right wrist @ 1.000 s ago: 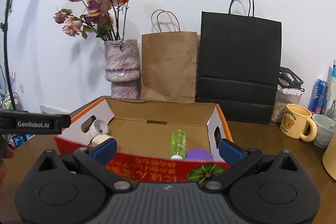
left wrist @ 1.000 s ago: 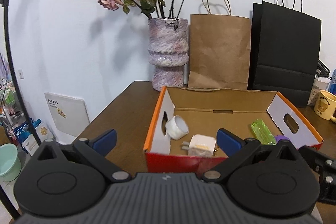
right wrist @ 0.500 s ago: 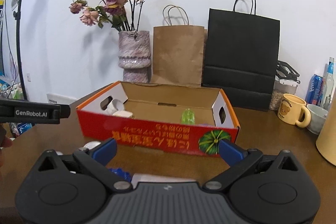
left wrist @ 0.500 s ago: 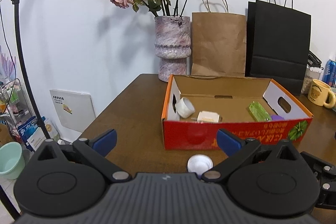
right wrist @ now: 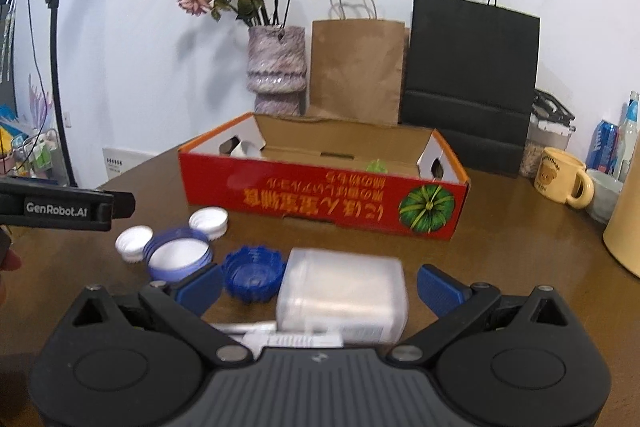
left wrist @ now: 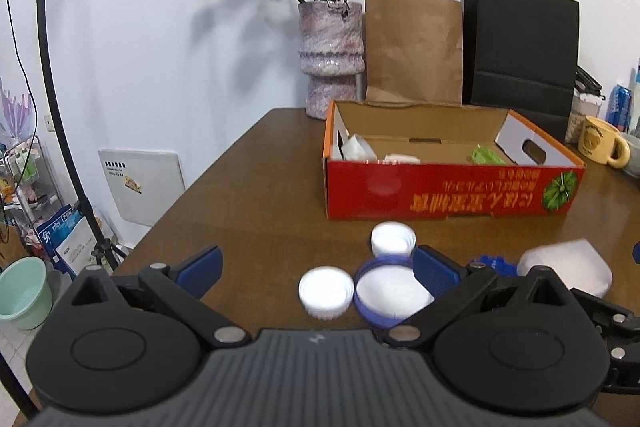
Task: Organize rigid objects
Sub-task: 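Withdraw both tools from the box back toward the remaining objects, then grasp the white spray bottle with the right tool while the left tool grasps the white cap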
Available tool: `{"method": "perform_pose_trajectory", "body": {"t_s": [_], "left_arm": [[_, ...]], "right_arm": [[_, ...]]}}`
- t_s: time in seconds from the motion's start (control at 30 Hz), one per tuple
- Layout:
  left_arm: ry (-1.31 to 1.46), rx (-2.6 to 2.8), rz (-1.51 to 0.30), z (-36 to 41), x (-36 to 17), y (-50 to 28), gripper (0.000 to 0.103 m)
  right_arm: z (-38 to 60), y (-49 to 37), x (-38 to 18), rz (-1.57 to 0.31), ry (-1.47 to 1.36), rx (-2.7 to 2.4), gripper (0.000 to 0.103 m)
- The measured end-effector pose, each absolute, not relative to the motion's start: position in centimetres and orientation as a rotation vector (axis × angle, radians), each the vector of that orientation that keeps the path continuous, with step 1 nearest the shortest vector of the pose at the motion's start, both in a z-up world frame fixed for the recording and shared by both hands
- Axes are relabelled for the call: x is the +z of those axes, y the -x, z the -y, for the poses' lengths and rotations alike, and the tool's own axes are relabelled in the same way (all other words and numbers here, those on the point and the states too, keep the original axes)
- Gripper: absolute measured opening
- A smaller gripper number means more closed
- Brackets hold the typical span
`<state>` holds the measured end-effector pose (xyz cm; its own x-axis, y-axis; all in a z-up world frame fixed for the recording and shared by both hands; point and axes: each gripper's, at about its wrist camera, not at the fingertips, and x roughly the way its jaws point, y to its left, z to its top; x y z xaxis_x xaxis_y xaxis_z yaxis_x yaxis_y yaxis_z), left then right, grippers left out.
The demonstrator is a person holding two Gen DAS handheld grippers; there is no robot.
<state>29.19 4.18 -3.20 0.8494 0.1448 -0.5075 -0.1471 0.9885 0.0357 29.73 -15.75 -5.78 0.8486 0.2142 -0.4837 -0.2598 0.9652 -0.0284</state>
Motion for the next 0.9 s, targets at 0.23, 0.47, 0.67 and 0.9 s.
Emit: {"method": "perform_pose_trajectory", "body": {"t_s": [0.23, 0.47, 0.67, 0.9], "left_arm": [[-0.005, 0.131, -0.562, -4.5, -4.4, -27.5, 0.103], [-0.010, 0.113, -0.586, -5.0, -5.5, -26.7, 0.103], [-0.002, 0.112, -0.609, -5.9, -6.5, -26.5, 0.103], [0.020, 0.099, -0.613, -6.4, -6.8, -26.6, 0.103]], "right_arm": [[14.8, -28.7, -7.2, -0.550, 0.109, 0.277, 0.103], [14.0, -28.5, -8.2, -0.587, 0.111, 0.288, 0.103], [13.5, -28.9, -8.7, -0.607, 0.118, 0.303, 0.103], [12.9, -29.9, -9.5, -0.646, 0.119, 0.290, 0.103]]}}
